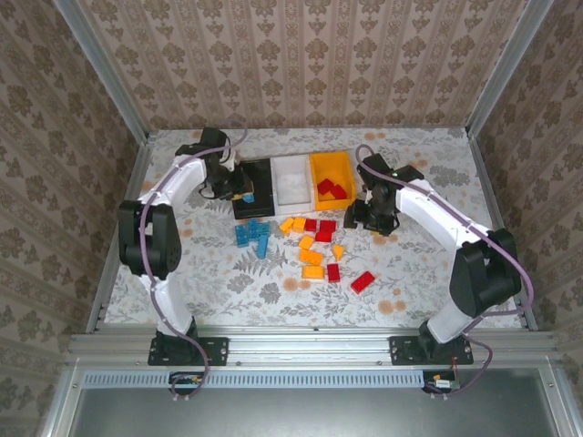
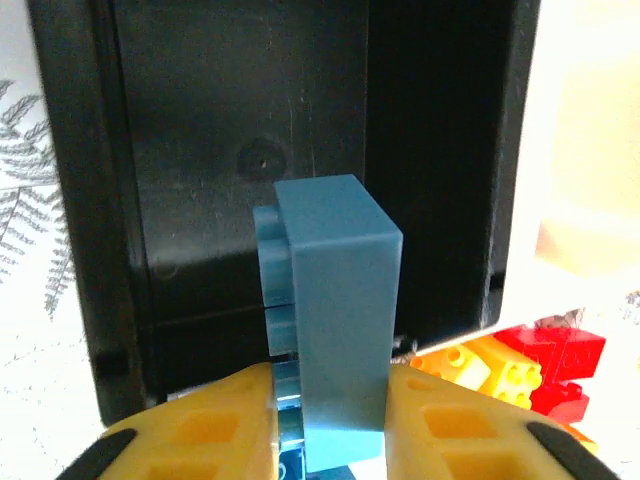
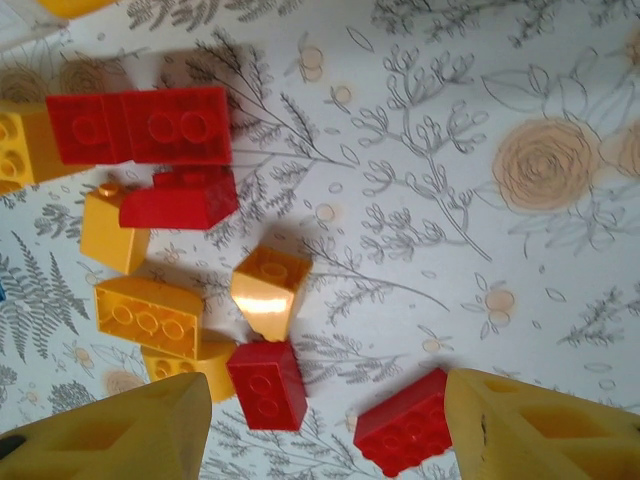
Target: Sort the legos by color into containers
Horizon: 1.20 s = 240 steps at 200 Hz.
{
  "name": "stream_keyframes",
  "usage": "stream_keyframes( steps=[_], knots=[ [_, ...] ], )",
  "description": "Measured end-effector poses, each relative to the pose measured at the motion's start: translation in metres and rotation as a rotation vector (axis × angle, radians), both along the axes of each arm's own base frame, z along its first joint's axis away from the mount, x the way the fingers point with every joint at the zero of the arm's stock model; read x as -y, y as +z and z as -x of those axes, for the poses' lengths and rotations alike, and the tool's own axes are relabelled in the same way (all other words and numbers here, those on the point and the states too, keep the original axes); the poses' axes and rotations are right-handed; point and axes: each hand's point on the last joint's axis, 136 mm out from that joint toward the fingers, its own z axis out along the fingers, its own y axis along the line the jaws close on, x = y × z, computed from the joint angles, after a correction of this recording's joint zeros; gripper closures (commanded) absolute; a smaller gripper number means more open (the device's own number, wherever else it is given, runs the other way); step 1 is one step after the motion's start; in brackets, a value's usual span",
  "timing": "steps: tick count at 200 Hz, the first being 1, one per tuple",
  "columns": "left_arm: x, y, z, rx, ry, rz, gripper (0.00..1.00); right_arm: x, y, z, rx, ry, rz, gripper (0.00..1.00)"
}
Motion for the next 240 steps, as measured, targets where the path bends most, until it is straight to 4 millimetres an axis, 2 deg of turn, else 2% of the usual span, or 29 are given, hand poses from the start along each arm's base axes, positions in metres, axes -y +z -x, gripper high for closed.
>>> stream_keyframes(
  steps=[18, 53, 100, 123, 147, 163, 180, 200, 220, 240],
  knots=[
    [0.003, -0.002, -0.006, 0.001, -0.013, -0.004, 0.58, 0.004, -0.001, 0.008, -0.003, -0.016, 0.001, 0.36],
    [0.009, 0.000, -0.008, 0.005, -0.035, -0.006, 0.49, 0.008, -0.007, 0.019, -0.024, -0.036, 0.005, 0.36],
    [0.010, 0.003, 0.003, -0.002, -0.052, -0.016, 0.46, 0.009, -0.010, 0.021, -0.033, -0.044, 0.006, 0.36],
    [0.010, 0.015, 0.028, 0.008, -0.091, -0.048, 0.46, 0.007, -0.013, 0.017, -0.030, -0.044, 0.004, 0.36],
    [0.022, 0.030, 0.073, 0.032, -0.183, -0.086, 0.46, 0.004, -0.024, 0.013, -0.052, -0.042, 0.006, 0.36],
    [0.031, 0.031, 0.103, 0.030, -0.244, -0.112, 0.46, 0.003, -0.032, 0.012, -0.068, -0.041, 0.007, 0.36],
    [0.039, 0.022, 0.135, 0.005, -0.310, -0.145, 0.47, 0.000, -0.036, 0.011, -0.081, -0.038, 0.001, 0.36],
    [0.043, 0.002, 0.160, -0.044, -0.361, -0.181, 0.47, -0.003, -0.041, 0.009, -0.093, -0.034, -0.006, 0.36],
    [0.042, -0.014, 0.172, -0.085, -0.381, -0.219, 0.47, -0.005, -0.043, 0.005, -0.095, -0.031, -0.013, 0.36],
    [0.041, -0.021, 0.174, -0.096, -0.385, -0.245, 0.47, -0.008, -0.041, 0.002, -0.091, -0.027, -0.025, 0.36]
  ],
)
